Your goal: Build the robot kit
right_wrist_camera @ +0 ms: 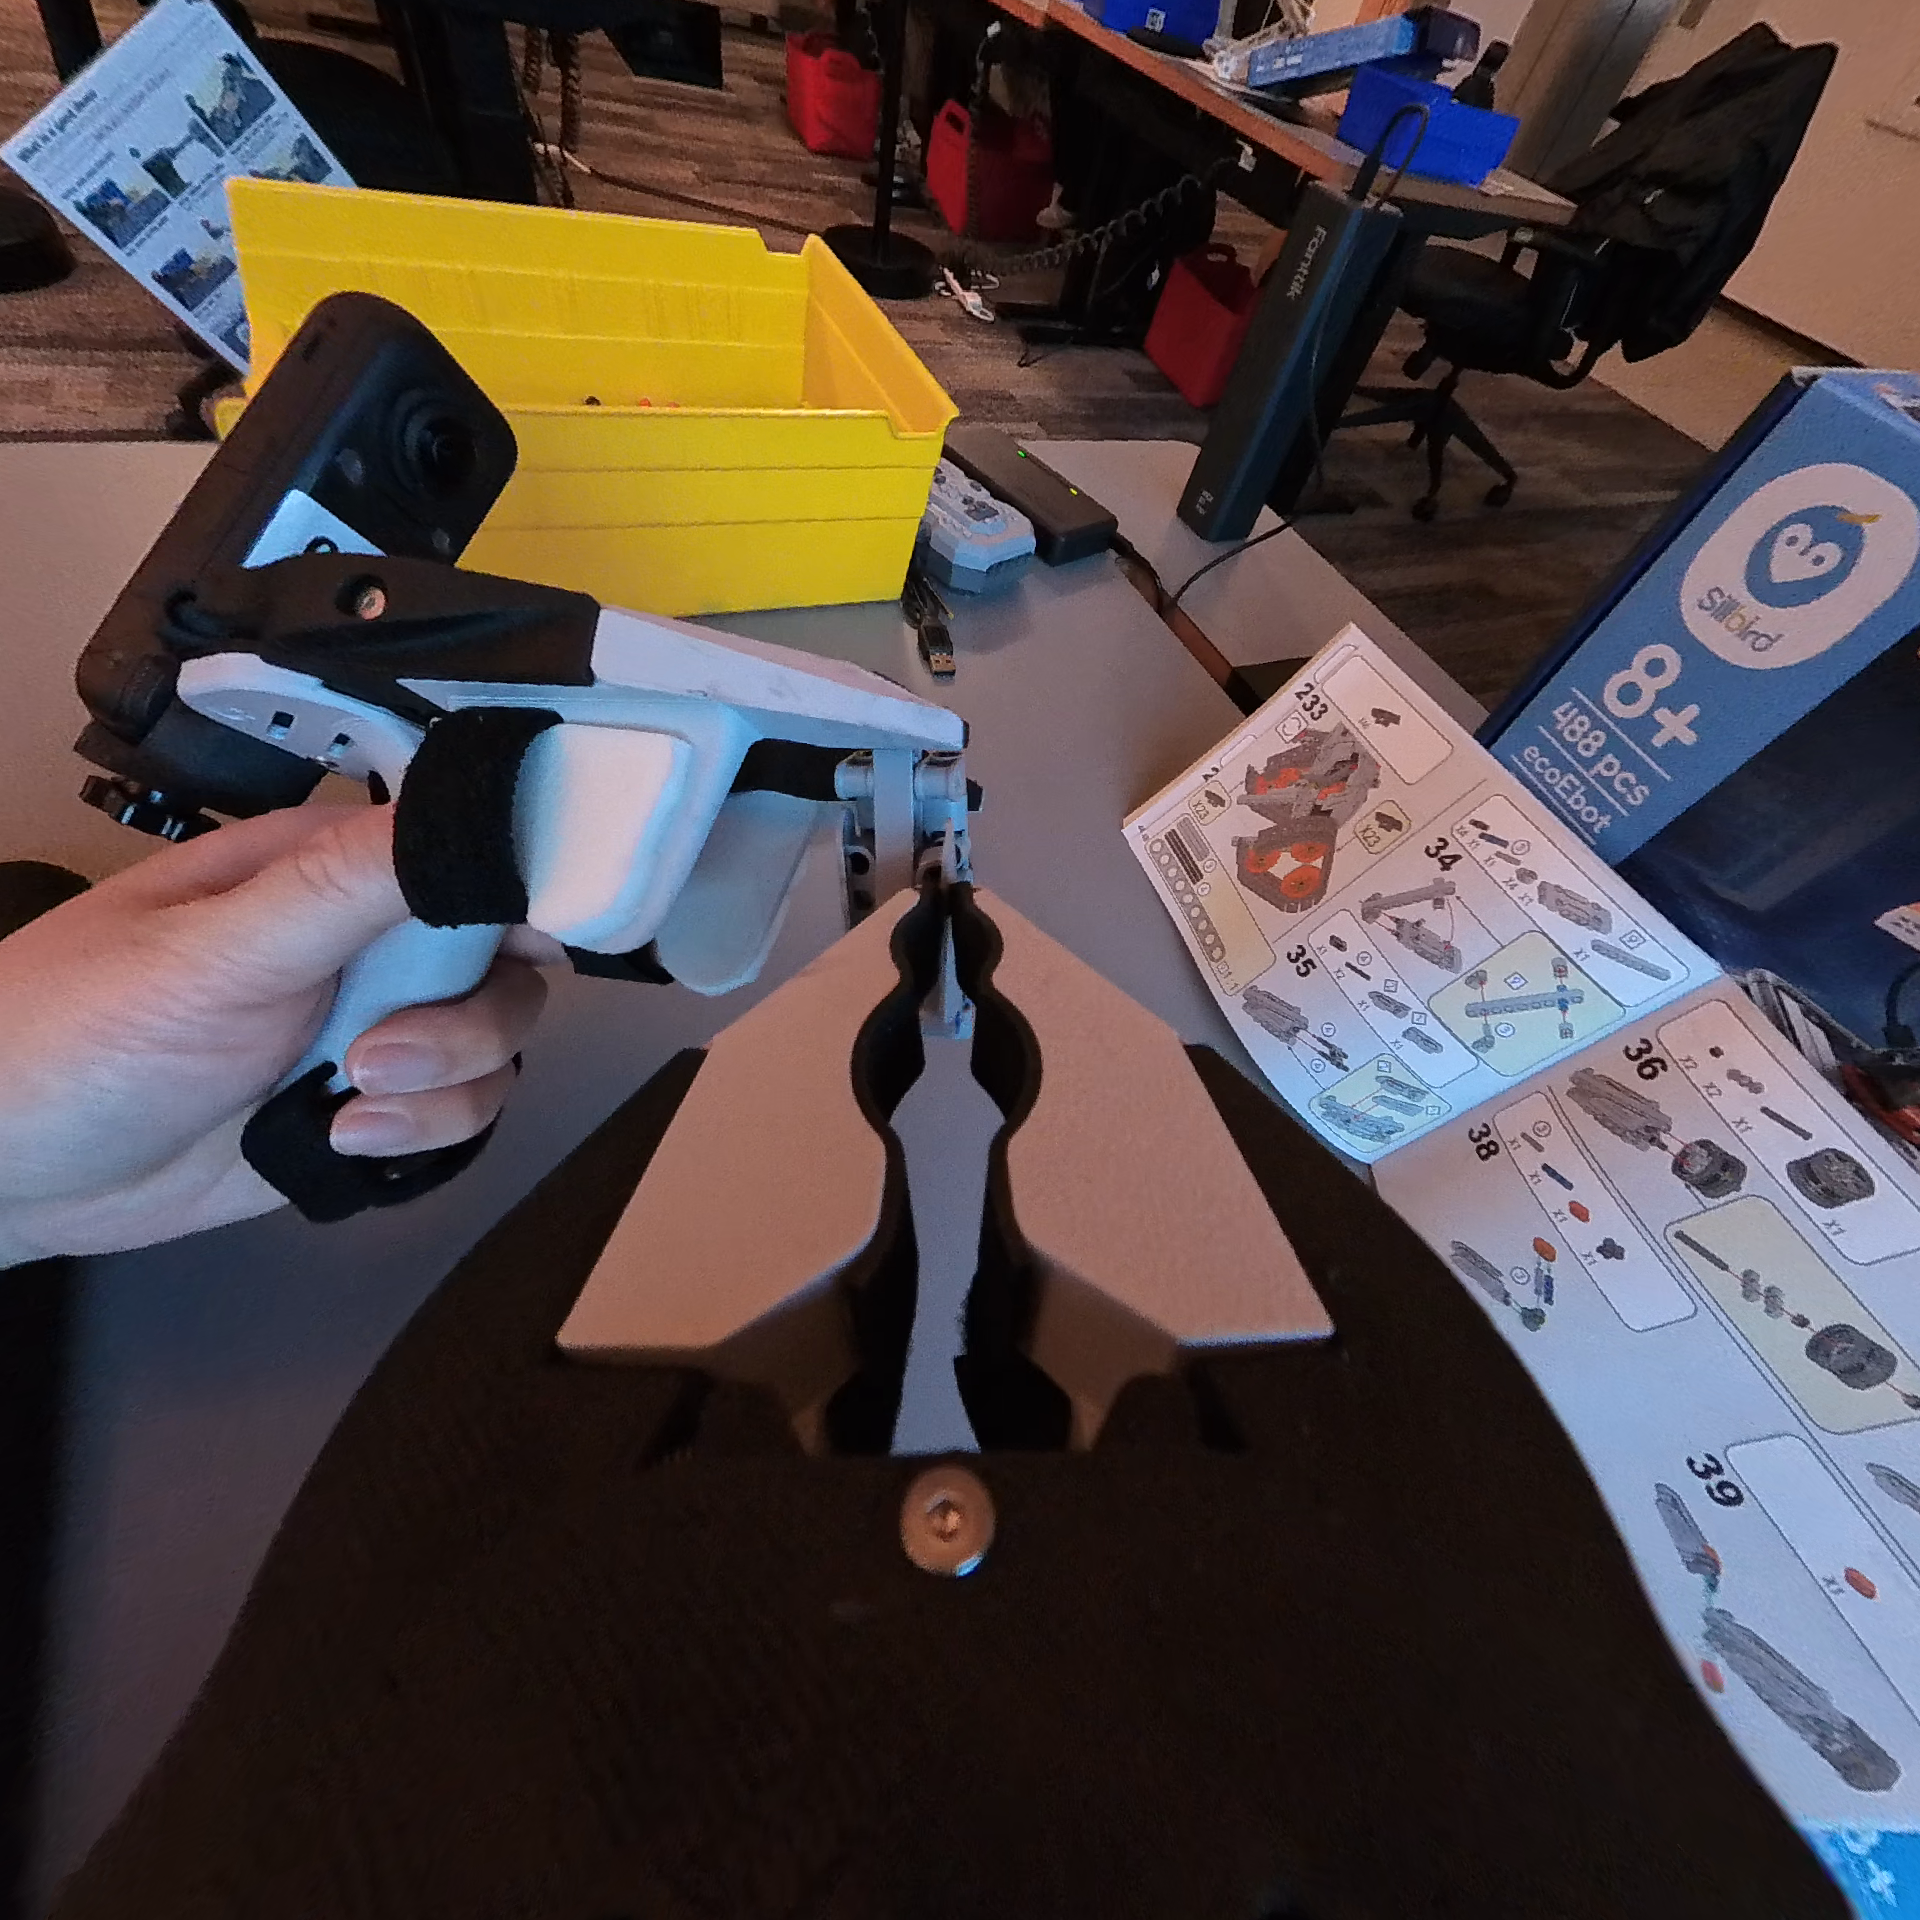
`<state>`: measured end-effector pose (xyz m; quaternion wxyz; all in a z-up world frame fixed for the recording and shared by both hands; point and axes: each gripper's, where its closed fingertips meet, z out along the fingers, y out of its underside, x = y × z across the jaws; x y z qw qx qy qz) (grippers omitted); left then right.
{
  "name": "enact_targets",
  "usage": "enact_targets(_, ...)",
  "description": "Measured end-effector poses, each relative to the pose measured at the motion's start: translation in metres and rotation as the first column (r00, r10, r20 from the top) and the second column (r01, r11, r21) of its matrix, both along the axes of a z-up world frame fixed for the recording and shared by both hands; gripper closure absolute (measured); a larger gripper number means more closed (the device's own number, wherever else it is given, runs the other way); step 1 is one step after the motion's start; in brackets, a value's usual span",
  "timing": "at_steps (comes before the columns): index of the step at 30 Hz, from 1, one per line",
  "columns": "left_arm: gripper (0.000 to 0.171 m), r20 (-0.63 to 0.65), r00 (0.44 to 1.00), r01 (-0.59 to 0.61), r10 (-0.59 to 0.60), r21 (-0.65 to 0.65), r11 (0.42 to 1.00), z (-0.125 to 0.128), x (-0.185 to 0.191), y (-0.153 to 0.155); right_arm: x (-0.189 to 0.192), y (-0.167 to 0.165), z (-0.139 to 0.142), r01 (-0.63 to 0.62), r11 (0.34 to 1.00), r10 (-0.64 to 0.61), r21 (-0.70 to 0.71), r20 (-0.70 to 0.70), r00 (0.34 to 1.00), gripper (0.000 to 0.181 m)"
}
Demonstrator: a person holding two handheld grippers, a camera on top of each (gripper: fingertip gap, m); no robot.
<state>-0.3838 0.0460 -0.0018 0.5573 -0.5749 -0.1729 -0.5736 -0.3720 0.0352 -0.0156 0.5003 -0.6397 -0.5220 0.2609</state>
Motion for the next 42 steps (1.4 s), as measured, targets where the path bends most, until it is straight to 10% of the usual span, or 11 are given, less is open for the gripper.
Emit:
enact_targets(23,0.164,0.048,0.999,0.003,-0.003,-0.004,1.0,-0.004,0.002,0.0,-0.003,0.011,-0.017,0.09,0.988,-0.093,0.123,0.025,0.995,0.181)
enact_targets(35,0.162,-0.159,0.987,0.013,-0.037,-0.147,0.989,-0.025,-0.012,0.01,0.011,0.036,-0.045,0.068,0.996,-0.074,0.059,0.12,0.99,0.181)
enact_targets(39,0.161,-0.374,0.92,0.093,-0.121,-0.09,0.992,-0.007,-0.012,0.0,0.017,0.039,-0.066,0.008,1.0,-0.013,0.023,0.231,0.973,0.181)
enact_targets(42,0.148,-0.65,0.732,0.15,-0.204,-0.138,0.979,-0.032,-0.01,-0.005,0.023,0.041,-0.081,-0.02,1.0,0.018,0.003,0.304,0.952,0.181)
